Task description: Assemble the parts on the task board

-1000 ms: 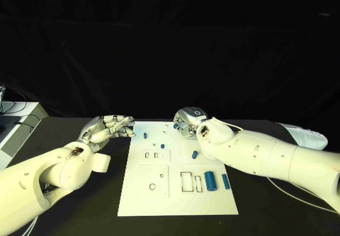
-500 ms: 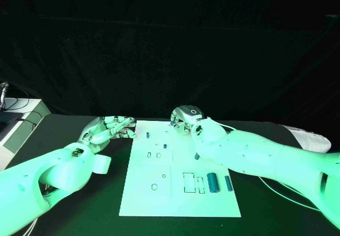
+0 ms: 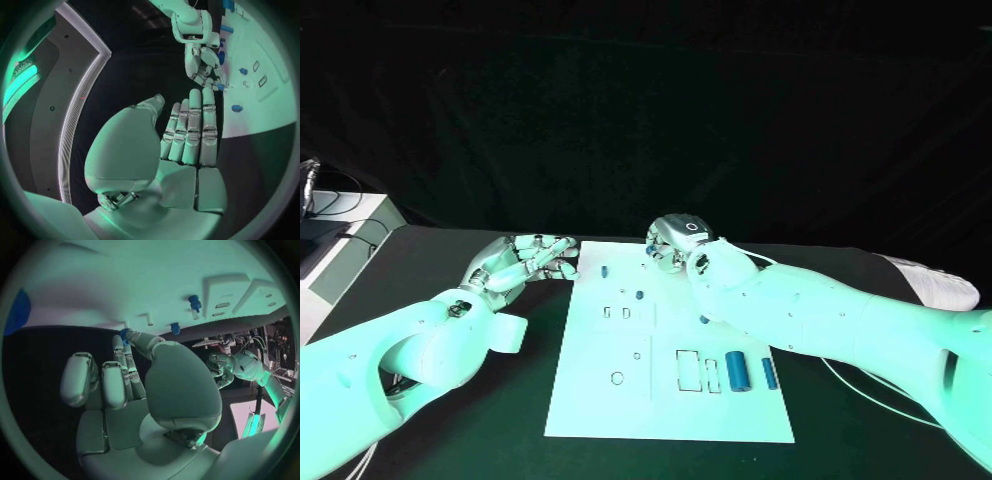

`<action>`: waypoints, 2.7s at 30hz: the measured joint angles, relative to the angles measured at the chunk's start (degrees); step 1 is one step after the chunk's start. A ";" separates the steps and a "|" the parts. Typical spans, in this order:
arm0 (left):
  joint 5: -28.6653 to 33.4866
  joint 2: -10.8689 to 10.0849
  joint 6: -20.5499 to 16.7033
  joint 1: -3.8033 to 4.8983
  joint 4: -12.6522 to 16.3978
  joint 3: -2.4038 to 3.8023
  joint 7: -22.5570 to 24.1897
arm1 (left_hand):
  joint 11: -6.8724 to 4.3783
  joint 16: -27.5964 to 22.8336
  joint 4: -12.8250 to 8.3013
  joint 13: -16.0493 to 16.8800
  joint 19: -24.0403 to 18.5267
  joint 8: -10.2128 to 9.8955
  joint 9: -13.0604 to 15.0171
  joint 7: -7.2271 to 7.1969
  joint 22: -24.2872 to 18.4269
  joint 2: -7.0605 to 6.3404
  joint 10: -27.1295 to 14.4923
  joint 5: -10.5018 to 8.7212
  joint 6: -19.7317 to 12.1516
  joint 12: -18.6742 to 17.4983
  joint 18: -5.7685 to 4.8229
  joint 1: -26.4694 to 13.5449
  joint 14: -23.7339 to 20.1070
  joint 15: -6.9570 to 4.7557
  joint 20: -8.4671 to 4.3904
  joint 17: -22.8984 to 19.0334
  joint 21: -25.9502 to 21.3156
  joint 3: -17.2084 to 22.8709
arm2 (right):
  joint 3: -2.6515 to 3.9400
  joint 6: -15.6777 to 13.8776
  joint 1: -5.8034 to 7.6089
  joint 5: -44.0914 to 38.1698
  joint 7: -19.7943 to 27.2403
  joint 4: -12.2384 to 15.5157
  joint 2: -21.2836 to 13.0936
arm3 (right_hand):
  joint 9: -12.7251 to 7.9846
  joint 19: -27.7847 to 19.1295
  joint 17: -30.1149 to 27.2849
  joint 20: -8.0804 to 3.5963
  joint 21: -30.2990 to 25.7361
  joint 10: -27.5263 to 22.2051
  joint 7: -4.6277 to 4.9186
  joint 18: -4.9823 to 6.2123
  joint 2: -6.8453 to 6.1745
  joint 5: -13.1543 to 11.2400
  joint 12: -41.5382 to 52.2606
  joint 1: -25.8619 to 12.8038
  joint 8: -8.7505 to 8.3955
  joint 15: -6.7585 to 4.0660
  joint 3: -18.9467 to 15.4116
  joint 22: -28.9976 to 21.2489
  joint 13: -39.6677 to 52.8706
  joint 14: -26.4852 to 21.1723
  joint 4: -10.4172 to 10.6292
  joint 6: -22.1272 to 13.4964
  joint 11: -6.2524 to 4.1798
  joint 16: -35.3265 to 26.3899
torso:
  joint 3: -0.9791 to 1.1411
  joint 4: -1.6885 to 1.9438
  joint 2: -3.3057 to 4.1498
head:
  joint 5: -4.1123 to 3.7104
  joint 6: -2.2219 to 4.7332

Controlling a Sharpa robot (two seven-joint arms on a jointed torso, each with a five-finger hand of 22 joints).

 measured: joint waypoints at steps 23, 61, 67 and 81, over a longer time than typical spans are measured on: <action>-0.14 -0.01 0.00 0.02 -0.45 0.26 -0.26 | 0.00 0.00 0.00 0.00 0.00 -0.24 0.05 0.00 0.04 0.00 0.00 0.00 0.00 0.00 0.00 0.00 0.00 0.00 0.00 0.23 0.23 0.00 | 0.03 1.52 0.04 0.33 0.64 -1.76 1.29 | 0.93 -0.85 -1.98 0.85 -1.83 -4.90 1.11 0.00 -2.06 -0.37 -0.10 -2.06 -1.11 0.87 -0.02 -1.90 -0.62 -0.18 0.51 -3.02 1.17 -0.15 | -0.30 0.10 0.53 | 0.09 0.49; 1.20 -0.29 0.03 0.00 -1.29 0.32 -0.83 | 0.30 0.00 0.16 -0.11 -0.94 -0.90 0.10 0.21 0.20 -0.30 -1.55 0.00 -1.03 0.00 0.00 -0.31 -1.23 0.41 0.51 1.40 0.50 0.16 | 1.76 -1.80 1.76 7.21 3.35 14.69 -15.98 | -0.32 -1.12 -3.84 1.11 -4.03 -3.09 1.33 0.00 -3.56 0.46 2.70 -1.11 -4.29 1.32 -6.32 -3.18 1.33 -0.13 2.57 -5.79 1.01 -0.10 | -0.01 -0.65 0.55 | -0.08 0.83; 1.22 -0.42 0.02 -0.01 -1.42 0.32 -0.48 | 0.29 0.23 0.01 -0.10 -1.14 -1.31 0.10 0.09 0.27 -0.39 -1.96 0.00 -1.76 0.00 0.00 -0.21 -1.23 0.41 0.30 1.73 0.50 0.31 | 2.05 1.56 3.41 12.43 3.63 17.23 -21.46 | -0.33 1.90 3.20 -0.85 3.34 6.14 -0.14 -0.95 -5.59 1.55 10.48 -2.06 -4.29 -1.07 -11.49 6.03 8.60 -0.18 4.28 -6.00 -1.11 3.29 | 0.29 -1.16 0.30 | -0.16 0.56; 1.24 -0.27 0.05 -0.02 -1.65 0.33 0.42 | 0.29 0.45 -0.23 -0.10 -1.34 -1.91 0.02 -0.32 0.39 -0.50 -1.95 0.00 -2.55 0.00 0.01 -0.10 -1.43 0.21 0.50 2.26 0.72 0.55 | 1.87 11.46 3.18 18.47 1.34 14.95 -23.31 | -0.35 2.24 10.50 0.23 14.90 13.04 1.21 -3.65 -2.64 2.54 86.12 6.89 -0.23 0.13 -29.15 9.67 70.85 -0.10 14.27 -10.82 -0.45 9.54 | 0.89 -1.77 0.09 | 0.04 0.15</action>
